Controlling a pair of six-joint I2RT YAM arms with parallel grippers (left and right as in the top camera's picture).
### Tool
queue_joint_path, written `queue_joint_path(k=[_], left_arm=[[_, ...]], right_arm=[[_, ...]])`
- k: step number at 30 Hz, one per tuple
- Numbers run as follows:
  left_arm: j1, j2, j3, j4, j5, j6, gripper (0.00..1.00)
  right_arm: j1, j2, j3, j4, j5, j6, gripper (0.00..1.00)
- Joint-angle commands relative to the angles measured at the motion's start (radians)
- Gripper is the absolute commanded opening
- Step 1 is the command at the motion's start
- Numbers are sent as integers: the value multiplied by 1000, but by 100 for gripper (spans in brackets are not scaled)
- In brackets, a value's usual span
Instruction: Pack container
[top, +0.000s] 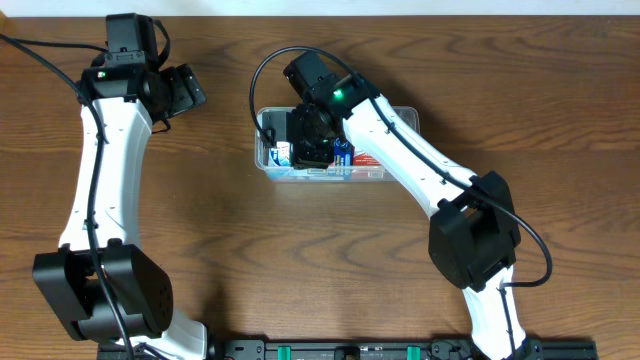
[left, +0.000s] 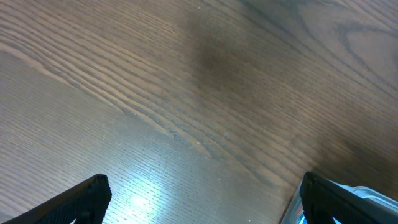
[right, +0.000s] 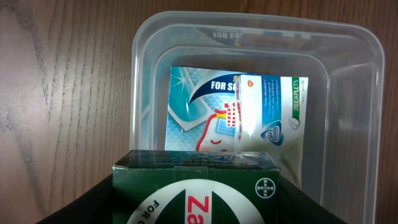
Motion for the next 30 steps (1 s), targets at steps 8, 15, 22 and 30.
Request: queue_joint_path(k=[8, 15, 22, 30], left_arm=[[3, 5, 4, -2, -5, -2, 98], [3, 5, 4, -2, -5, -2, 98], [3, 5, 4, -2, -5, -2, 98], [3, 5, 4, -2, -5, -2, 98]], right_arm=[[-19, 27, 15, 40, 18, -20, 61], [-21, 27, 15, 59, -1, -19, 56], [-23, 27, 16, 61, -42, -8, 55], [-38, 27, 46, 83, -42, 40, 53]])
